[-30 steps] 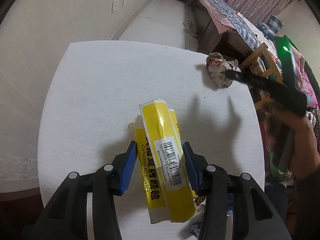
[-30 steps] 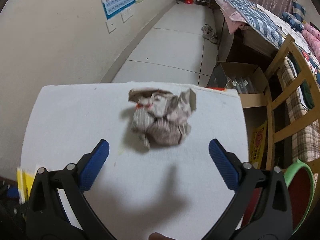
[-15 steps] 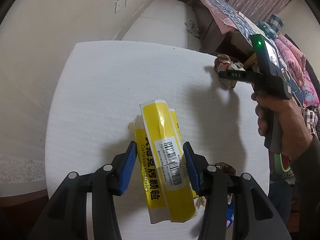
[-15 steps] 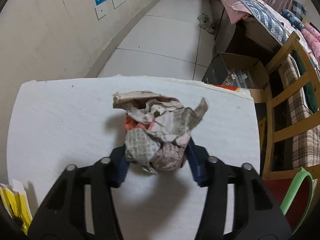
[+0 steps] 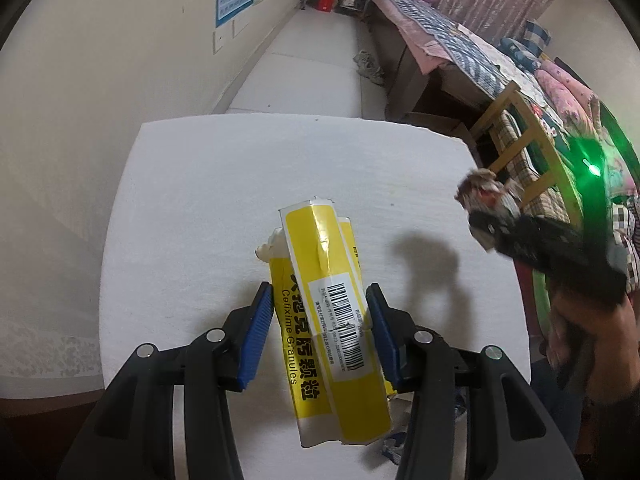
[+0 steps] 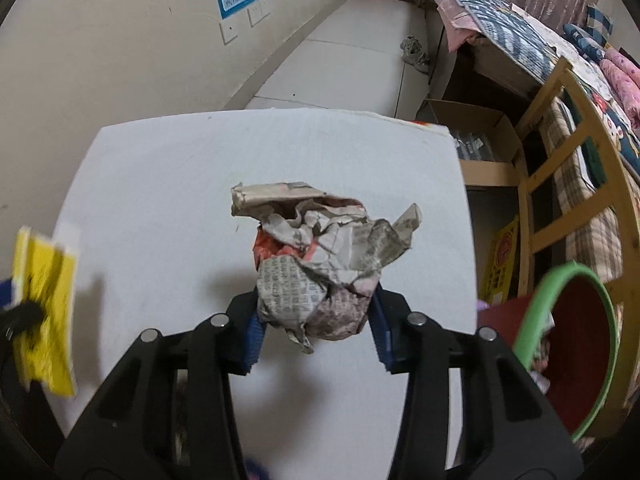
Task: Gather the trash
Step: 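Carry the yellow carton and crumpled paper over the bin with both tools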
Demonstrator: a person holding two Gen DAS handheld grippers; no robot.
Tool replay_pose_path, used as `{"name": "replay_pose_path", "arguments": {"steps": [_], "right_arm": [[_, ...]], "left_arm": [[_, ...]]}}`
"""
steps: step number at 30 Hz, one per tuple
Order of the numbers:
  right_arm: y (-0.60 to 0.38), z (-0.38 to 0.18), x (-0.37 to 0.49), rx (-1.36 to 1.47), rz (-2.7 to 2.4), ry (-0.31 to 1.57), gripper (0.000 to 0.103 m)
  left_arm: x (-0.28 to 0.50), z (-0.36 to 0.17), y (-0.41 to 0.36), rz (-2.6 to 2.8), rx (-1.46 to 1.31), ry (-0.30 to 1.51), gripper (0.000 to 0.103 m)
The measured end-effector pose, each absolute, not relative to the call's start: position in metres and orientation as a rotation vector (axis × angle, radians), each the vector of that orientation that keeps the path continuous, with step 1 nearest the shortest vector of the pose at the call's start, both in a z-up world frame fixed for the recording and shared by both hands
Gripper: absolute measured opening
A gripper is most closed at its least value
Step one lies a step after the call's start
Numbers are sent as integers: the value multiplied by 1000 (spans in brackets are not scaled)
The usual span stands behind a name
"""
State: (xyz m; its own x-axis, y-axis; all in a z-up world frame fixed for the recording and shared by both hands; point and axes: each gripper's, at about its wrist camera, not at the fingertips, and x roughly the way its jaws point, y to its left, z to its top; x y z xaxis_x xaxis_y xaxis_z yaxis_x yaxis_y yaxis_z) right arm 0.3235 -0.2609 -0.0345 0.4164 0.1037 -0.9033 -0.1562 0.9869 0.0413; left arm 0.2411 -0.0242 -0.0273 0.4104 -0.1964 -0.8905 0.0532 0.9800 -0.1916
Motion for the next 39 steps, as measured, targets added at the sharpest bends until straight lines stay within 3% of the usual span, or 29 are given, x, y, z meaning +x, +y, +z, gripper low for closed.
{"name": "replay_pose_path", "arguments": {"steps": [21,39], "right_arm": [[-382,38,208,61,43,1036,43],[-516,25,190,169,-145,1040,43]], "left_arm": [[221,10,-142,-331,-41,1087,45],[241,19,-308,-615,48,1100,45]]}}
